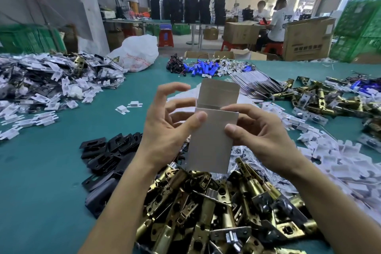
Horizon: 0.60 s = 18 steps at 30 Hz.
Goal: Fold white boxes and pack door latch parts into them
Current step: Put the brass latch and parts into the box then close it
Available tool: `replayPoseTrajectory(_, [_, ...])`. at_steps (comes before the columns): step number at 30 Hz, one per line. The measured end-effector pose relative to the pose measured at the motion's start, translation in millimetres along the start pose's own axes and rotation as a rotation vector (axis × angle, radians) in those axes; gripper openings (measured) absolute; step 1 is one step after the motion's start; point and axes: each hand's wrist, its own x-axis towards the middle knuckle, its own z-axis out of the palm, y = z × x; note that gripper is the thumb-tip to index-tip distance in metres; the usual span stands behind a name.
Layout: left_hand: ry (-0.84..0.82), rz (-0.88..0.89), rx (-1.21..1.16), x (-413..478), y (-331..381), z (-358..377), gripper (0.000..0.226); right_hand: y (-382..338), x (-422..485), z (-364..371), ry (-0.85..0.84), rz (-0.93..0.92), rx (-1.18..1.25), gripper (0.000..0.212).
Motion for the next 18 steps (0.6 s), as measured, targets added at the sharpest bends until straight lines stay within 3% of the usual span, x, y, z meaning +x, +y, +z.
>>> replayPoseTrajectory(3, [-0.010, 0.039, 0.021, 0, -1, 0, 0.028, 3, 0, 2, -0.009, 0.017, 0.011, 0.033])
replayPoseTrajectory(10, [-0.062, -0.071, 0.097, -2, -2, 6, 0.012, 3, 2, -1, -0.041, 0.014, -0.045, 0.031])
replayPoseTrajectory(15, [-0.056, -0.076, 0.113, -1, -3, 7, 0.012, -1, 10, 3, 0.061, -0.045, -0.004, 0.052])
replayPoseTrajectory(18, [-0.025, -0.071, 0.110, -2, -2, 9, 0.025, -8, 19, 9, 0.146, -0.038, 0.074, 0.037])
